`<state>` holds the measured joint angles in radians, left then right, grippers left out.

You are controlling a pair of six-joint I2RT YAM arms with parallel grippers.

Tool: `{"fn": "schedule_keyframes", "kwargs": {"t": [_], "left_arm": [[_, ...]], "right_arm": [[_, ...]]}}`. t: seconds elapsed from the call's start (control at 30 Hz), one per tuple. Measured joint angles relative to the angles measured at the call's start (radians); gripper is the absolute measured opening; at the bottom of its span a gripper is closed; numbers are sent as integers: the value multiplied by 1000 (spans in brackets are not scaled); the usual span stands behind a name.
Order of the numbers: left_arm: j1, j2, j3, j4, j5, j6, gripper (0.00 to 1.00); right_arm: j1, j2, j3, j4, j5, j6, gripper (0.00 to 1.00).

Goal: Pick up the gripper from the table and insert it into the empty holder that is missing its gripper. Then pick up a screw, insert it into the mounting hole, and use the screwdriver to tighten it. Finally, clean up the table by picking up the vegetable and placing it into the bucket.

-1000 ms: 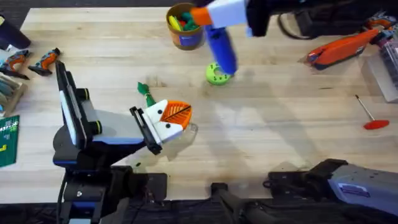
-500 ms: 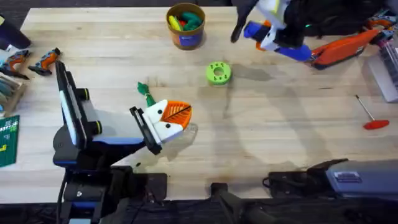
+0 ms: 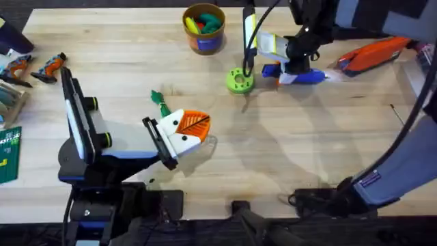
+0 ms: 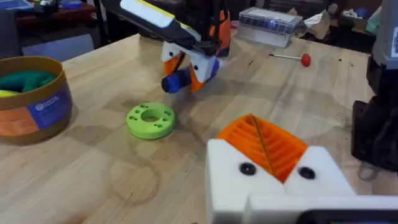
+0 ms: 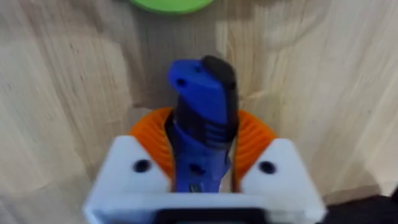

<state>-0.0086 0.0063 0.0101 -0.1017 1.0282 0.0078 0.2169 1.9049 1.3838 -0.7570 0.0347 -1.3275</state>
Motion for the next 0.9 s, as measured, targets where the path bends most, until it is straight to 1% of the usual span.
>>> {"fn": "schedule_keyframes", "kwargs": {"t": [0.13, 0.17, 0.2, 0.27, 0.3, 0.4, 0.43, 0.47, 0.5, 0.57, 0.67, 0.73, 0.8, 0.9], "left_arm": [[0, 0, 0, 0, 0, 0, 7], [0, 0, 0, 0, 0, 0, 7], [0, 0, 0, 0, 0, 0, 7], [0, 0, 0, 0, 0, 1, 17], [0, 0, 0, 0, -1, 4, 137], [0, 0, 0, 0, -1, 3, 587], [0, 0, 0, 0, -1, 3, 767], [0, 0, 0, 0, -1, 3, 900], [0, 0, 0, 0, -1, 2, 966], [0, 0, 0, 0, -1, 2, 983], [0, 0, 0, 11, -20, 4, 985], [0, 0, -3, 46, -61, -7, 985], [1, 0, -3, 80, -117, -42, 985], [12, 0, -3, 90, -192, -89, 985]], "right_arm": [[0, -9, 2, 9, 11, -10, 862], [0, -11, 3, 9, 13, -15, 949], [0, -12, 4, 8, 14, -15, 972], [1, -12, 5, 1, 17, -16, 980], [3, -14, 5, -9, 18, -16, 980], [10, -30, 5, -20, 24, -9, 982], [16, -45, 5, -17, 25, 3, 982], [22, -62, 5, -9, 25, 21, 982], [29, -85, 5, 7, 25, 50, 982], [43, -140, 8, 40, 25, 137, 982], [56, -226, 23, 87, 25, 322, 982], [56, -282, 35, 128, 25, 469, 982], [55, -332, 43, 155, 24, 597, 982], [55, -410, 46, 157, 24, 782, 982]]}}
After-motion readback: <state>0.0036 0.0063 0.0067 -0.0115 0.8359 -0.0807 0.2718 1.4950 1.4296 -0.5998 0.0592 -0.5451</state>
